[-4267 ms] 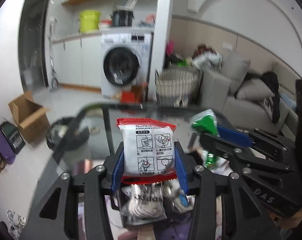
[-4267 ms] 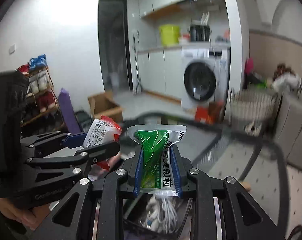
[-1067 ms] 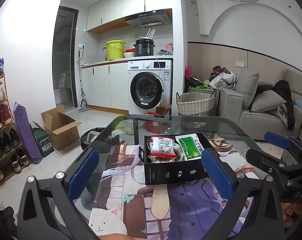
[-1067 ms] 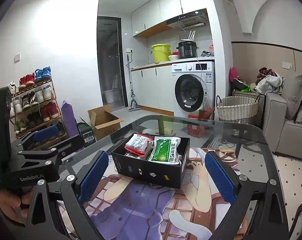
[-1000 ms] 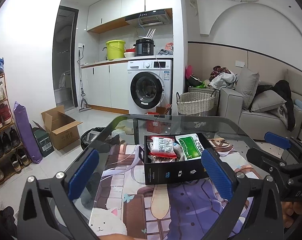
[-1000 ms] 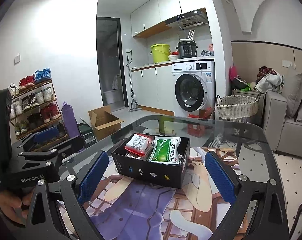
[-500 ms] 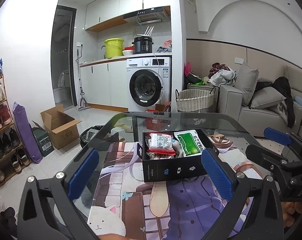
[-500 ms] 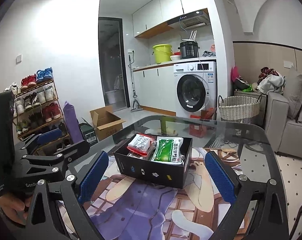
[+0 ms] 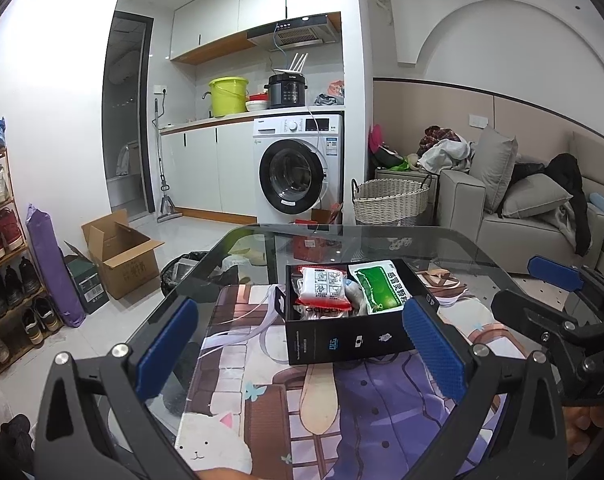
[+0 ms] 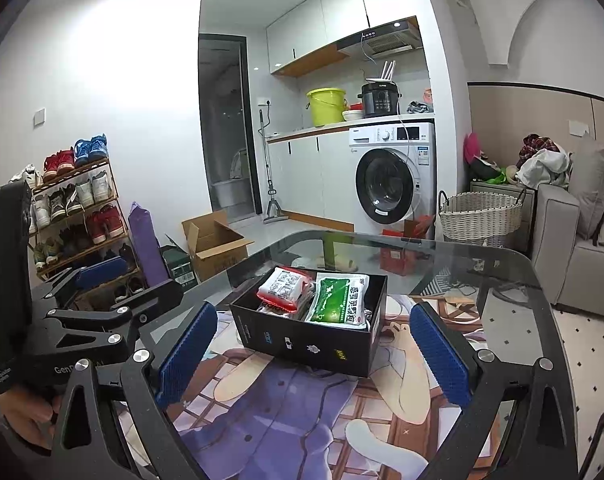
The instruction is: Organize soft objects
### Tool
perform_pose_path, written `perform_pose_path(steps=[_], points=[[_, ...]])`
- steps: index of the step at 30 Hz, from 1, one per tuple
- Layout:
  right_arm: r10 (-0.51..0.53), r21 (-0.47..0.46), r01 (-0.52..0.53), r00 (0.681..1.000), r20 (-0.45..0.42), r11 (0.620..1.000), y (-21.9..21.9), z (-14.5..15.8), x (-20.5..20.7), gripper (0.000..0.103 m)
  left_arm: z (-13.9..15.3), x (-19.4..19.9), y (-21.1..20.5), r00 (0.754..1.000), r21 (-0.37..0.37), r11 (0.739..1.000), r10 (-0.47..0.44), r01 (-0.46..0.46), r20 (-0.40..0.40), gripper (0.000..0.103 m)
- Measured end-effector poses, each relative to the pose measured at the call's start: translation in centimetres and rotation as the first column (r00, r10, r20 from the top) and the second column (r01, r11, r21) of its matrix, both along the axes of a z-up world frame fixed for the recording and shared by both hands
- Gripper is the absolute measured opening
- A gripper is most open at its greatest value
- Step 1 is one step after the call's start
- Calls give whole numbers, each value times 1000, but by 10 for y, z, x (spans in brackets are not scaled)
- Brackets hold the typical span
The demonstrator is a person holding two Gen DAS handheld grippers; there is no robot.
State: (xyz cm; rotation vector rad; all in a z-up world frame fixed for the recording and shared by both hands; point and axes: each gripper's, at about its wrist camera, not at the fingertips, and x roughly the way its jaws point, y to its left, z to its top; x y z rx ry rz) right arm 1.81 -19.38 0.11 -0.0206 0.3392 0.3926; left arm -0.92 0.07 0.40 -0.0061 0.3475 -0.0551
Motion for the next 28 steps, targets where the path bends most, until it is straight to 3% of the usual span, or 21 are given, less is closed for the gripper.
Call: perform_pose_path(steps=[28], points=[[1, 0, -1, 1000, 2, 1000, 4, -1, 1, 99, 0, 1, -2, 1000, -16, 1000, 4, -5, -13, 103]])
